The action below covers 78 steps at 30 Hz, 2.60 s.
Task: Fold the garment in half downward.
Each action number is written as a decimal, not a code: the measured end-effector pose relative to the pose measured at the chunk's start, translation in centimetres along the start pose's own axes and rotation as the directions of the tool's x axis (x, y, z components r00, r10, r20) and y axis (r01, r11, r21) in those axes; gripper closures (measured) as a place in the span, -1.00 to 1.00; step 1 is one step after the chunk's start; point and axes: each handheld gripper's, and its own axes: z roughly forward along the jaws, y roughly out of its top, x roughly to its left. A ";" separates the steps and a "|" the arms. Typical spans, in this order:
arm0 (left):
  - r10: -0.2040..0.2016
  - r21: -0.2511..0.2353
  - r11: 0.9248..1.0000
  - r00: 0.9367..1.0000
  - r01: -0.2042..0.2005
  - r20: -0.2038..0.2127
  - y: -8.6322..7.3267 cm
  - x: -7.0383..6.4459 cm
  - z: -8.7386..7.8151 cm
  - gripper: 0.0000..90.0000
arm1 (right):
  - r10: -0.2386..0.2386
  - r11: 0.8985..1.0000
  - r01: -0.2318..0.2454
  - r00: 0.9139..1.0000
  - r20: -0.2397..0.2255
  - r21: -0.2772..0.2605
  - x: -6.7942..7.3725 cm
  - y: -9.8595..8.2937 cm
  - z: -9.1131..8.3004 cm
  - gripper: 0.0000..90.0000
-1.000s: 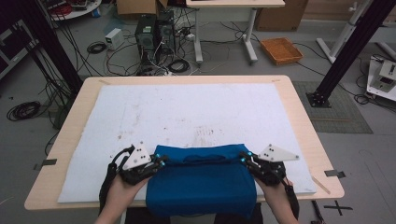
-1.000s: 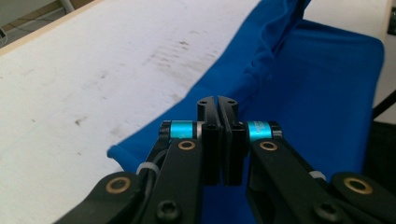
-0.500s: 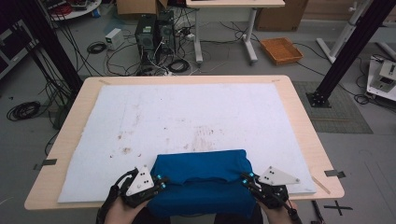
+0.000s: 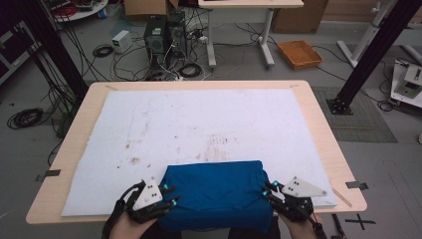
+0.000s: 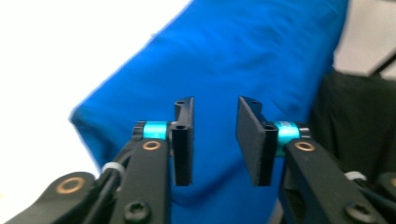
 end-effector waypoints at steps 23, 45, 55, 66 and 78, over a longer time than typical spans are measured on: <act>-0.375 0.075 0.922 0.924 0.381 -0.078 -0.9 8.3 5.5 0.35 | 0.304 0.942 -0.302 0.953 0.006 0.146 -7.3 1.9 8.6 0.43; -0.311 0.045 0.948 0.949 0.314 -0.052 1.4 11.1 6.4 0.89 | 0.244 0.967 -0.240 0.969 -0.042 0.079 -9.4 4.1 9.8 0.91; -0.298 0.065 0.951 0.951 0.304 -0.082 3.0 15.0 8.5 0.89 | 0.203 0.976 -0.202 0.979 -0.002 0.088 -11.7 6.8 12.4 0.91; -0.284 0.099 0.950 0.951 0.296 -0.120 4.5 17.8 10.8 0.89 | 0.214 0.973 -0.216 0.976 0.030 0.083 -14.1 8.7 15.0 0.92; -0.266 0.098 0.954 0.951 0.283 -0.155 4.5 18.5 12.0 0.87 | 0.194 0.975 -0.199 0.979 0.063 0.096 -14.6 9.0 16.5 0.86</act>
